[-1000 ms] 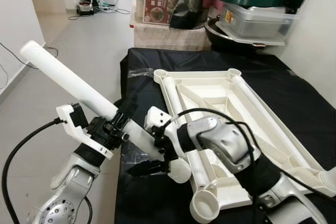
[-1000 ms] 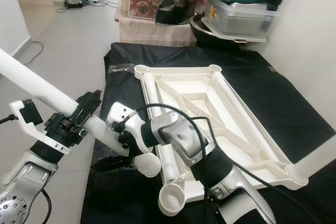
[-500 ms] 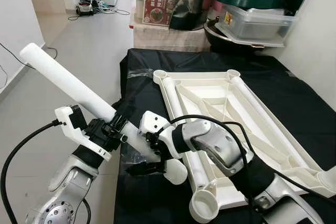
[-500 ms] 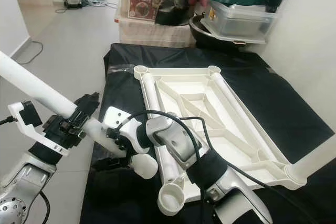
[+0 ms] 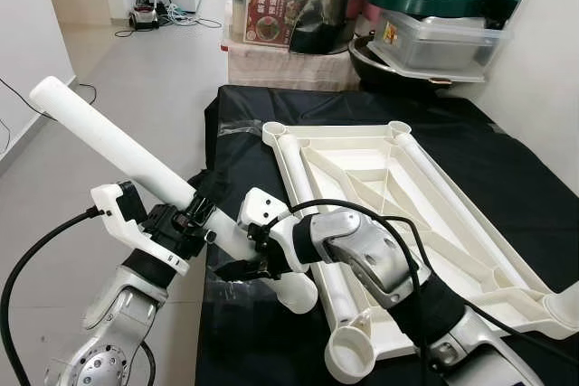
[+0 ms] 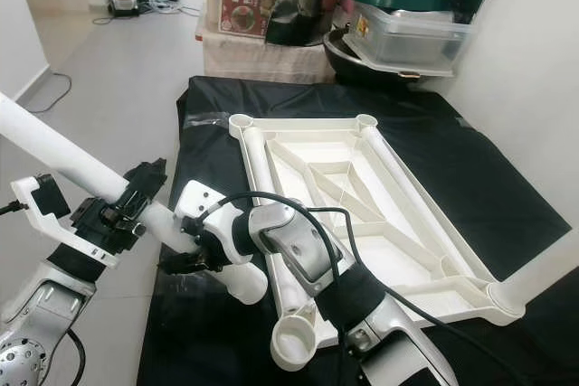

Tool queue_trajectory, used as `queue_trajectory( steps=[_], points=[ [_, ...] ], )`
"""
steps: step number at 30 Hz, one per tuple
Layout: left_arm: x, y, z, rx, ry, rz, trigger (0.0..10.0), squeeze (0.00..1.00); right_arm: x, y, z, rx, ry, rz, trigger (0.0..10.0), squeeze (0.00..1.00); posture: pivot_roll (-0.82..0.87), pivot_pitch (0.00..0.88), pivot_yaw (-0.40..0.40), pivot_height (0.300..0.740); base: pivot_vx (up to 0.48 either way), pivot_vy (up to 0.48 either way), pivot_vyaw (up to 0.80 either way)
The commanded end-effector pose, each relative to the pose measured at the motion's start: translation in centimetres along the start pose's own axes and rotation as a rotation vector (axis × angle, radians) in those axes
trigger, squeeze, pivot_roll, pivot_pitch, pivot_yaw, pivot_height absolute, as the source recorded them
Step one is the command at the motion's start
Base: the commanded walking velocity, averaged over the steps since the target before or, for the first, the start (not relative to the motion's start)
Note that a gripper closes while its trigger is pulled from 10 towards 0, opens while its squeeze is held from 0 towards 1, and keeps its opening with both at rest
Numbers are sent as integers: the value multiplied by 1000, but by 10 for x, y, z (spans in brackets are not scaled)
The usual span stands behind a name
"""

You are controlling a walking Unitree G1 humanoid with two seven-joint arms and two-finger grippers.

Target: Building children table

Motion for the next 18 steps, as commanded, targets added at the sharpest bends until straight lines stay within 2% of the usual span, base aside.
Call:
queue_trajectory(
  steps=[1,2,3,13,15,16,17,18],
  points=[
    [5,-9,11,-53,-36,-15,5765,0,4,5,-10,45,49,52,0,0,97,0,-109,740,0,0,0],
    [6,-9,9,-43,-28,-19,5765,0,4,5,-10,47,49,53,0,0,97,0,-109,740,0,0,0],
    [7,-8,9,-27,-34,-7,10000,1000,3,4,-10,52,47,54,0,0,97,0,-109,740,0,0,0],
    [10,16,17,-8,-90,86,10000,1000,-1,3,-3,109,11,83,0,0,92,0,-107,740,0,0,0],
    [11,32,30,-16,-142,126,10000,1000,-4,4,1,126,-12,98,0,0,92,0,-106,740,0,0,0],
    [11,32,30,-16,-142,126,10000,1000,-4,4,1,126,-12,98,0,0,92,0,-106,740,0,0,0],
    [10,38,39,-9,-186,129,10000,1000,-6,4,5,138,-28,108,0,0,97,0,-105,740,0,0,0],
    [8,40,45,26,-216,107,10000,1000,-9,5,10,149,-45,118,0,0,98,0,-105,740,0,0,0]
  ],
)
Point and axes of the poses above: a point about 5 cm out from each wrist's last joint towards the gripper, its own x axis pointing out of the wrist towards the gripper, its own y axis along the axis of the wrist's last joint, z = x × y, the point moved 6 cm from there along x, pointing out of the wrist towards the gripper, and after that the axes turned 7 degrees about x, right-handed, at the moved point
